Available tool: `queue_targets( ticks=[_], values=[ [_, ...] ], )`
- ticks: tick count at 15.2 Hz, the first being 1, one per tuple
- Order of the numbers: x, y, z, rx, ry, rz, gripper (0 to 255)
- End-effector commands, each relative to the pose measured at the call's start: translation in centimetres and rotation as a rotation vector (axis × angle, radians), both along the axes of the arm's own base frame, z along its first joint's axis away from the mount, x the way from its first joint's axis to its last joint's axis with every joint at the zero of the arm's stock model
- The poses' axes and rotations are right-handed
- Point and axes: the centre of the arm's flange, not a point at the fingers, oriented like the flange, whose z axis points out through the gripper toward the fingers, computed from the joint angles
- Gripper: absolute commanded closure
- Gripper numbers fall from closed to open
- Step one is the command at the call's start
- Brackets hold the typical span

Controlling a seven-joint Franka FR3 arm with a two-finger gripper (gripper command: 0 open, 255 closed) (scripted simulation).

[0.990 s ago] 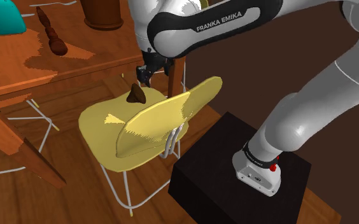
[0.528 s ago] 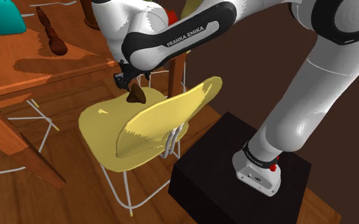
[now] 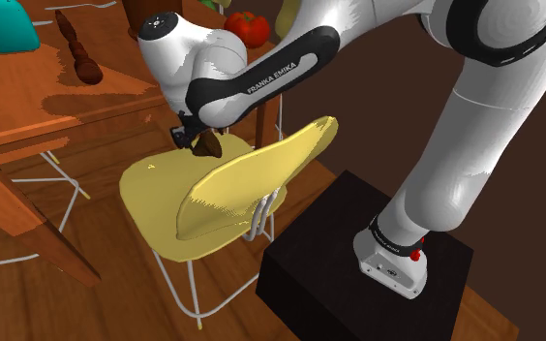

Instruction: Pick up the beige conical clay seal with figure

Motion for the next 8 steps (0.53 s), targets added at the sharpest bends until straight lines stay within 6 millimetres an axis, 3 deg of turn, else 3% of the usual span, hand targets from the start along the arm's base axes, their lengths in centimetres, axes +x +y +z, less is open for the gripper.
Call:
queue_targets(
  ticks=[1,2,8],
  values=[
    [0.01,0.03,-0.38,0.000,0.000,0.000,0],
    [0.02,-0.01,-0.39,0.000,0.000,0.000,255],
    [-0.02,0.02,-0.43,0.000,0.000,0.000,255]
  ],
)
